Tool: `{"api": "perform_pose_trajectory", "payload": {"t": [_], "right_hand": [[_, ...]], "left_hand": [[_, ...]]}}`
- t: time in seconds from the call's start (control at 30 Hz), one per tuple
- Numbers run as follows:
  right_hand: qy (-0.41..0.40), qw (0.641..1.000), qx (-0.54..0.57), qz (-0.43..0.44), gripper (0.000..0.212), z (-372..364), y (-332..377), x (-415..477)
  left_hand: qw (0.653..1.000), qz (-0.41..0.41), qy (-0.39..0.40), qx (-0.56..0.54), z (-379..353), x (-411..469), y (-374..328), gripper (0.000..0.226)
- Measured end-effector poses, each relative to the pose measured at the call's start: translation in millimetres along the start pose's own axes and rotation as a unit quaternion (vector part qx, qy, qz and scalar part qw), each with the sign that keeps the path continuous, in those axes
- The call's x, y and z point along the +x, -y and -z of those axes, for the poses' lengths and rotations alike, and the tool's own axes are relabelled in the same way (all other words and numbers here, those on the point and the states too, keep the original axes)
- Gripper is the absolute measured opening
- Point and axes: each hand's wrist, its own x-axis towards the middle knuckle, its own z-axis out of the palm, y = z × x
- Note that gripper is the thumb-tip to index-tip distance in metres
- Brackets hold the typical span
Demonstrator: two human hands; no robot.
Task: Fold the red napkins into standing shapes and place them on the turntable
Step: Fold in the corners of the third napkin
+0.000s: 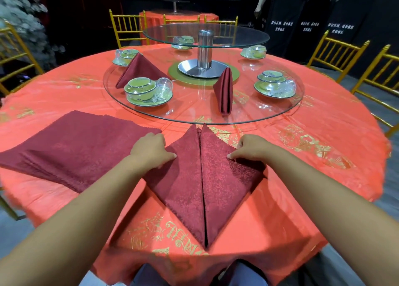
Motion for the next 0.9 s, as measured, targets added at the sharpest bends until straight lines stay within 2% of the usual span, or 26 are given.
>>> {"api": "perform_pose_trajectory", "payload": {"t": [0.07,0.23,0.4,0.47,0.57,0.67,0.77,0.9], "right_hand": [[0.015,1.000,0.003,0.007,0.044,0.1,1.4,-4.6],[0.029,0.996,0.069,0.051,0.046,-3.1,-1.0,-17.6],[0.052,0.986,0.150,0.046,0.035,-5.1,-6.7,-28.2],[0.057,0.981,0.180,0.038,0.032,-5.3,-7.2,-31.1],[0.067,0.974,0.212,0.034,0.025,-7.5,-5.4,-34.8],[0.048,0.978,0.199,0.024,0.025,-11.3,-1.8,-36.4],[0.011,0.987,0.159,0.010,0.027,-16.0,0.8,-37.3],[0.037,0.979,0.202,0.024,0.030,-12.1,5.2,-44.1]], "left_hand": [[0.999,-0.001,0.034,-0.015,4.1,3.7,-2.1,0.035],[0.991,0.026,0.113,-0.066,8.9,-1.0,-5.5,0.044],[0.991,0.030,0.110,-0.075,9.6,-10.0,-7.9,0.038],[0.985,0.039,0.113,-0.123,9.4,-11.8,-8.5,0.034],[0.968,0.063,0.146,-0.192,10.1,-14.7,-7.7,0.043],[0.949,0.085,0.185,-0.243,11.7,-15.1,-4.7,0.039],[0.941,0.099,0.186,-0.265,12.5,-18.1,-4.0,0.032],[0.930,0.100,0.189,-0.299,17.2,-21.3,-8.7,0.035]]}}
